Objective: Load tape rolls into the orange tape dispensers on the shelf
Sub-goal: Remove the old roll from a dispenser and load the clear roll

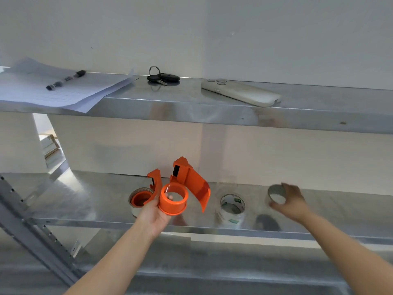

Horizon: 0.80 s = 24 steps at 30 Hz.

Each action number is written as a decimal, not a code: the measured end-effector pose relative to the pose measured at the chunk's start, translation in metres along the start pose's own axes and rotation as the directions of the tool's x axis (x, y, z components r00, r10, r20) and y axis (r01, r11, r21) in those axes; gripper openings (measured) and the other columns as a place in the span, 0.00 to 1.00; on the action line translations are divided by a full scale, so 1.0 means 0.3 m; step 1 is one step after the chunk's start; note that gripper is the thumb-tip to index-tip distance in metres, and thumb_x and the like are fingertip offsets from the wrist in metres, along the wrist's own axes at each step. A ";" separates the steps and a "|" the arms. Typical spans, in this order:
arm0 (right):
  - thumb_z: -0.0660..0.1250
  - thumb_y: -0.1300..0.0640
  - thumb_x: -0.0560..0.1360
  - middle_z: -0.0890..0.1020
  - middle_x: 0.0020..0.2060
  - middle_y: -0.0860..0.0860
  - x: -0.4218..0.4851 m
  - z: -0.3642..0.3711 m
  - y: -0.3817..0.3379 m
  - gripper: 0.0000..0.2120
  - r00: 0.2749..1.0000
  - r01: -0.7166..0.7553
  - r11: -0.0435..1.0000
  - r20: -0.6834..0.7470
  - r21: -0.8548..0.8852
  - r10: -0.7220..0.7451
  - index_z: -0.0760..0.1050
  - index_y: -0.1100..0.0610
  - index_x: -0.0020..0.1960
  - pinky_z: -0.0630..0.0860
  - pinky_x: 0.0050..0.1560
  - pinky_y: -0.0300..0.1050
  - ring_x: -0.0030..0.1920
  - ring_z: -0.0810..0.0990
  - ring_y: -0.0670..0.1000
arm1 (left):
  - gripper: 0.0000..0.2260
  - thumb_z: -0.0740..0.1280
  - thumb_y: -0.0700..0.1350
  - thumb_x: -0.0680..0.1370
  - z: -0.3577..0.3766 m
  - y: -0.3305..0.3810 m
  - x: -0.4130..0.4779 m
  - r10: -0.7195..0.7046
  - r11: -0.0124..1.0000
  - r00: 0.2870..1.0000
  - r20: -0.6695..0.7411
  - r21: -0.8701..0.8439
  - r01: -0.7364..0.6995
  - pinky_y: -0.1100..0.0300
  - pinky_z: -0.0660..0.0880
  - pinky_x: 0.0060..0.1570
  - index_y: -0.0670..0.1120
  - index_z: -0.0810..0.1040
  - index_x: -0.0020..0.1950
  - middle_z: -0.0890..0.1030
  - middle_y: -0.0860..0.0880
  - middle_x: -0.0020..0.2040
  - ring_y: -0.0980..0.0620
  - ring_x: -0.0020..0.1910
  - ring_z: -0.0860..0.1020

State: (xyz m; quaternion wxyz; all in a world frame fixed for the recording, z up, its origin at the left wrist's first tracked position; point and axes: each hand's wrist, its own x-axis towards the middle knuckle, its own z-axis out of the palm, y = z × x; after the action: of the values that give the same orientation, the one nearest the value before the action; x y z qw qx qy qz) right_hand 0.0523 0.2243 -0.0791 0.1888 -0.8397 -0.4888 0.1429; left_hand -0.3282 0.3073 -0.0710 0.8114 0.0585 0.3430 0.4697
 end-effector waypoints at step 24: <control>0.63 0.56 0.74 0.81 0.41 0.56 -0.101 0.241 -0.308 0.08 0.943 0.281 0.960 0.184 0.015 -0.279 0.78 0.59 0.45 0.69 0.45 0.38 0.45 0.78 0.55 | 0.11 0.55 0.45 0.82 0.030 -0.002 0.008 0.022 1.000 0.996 -0.091 0.007 -0.022 0.59 0.79 0.24 0.41 0.75 0.48 0.81 0.46 0.25 0.53 0.23 0.81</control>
State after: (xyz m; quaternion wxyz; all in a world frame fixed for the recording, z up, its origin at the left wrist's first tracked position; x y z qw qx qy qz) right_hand -0.0640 0.2522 -0.0995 0.1562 -0.7461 -0.6191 0.1888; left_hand -0.3216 0.3109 -0.0657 0.7894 0.0434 0.3806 0.4797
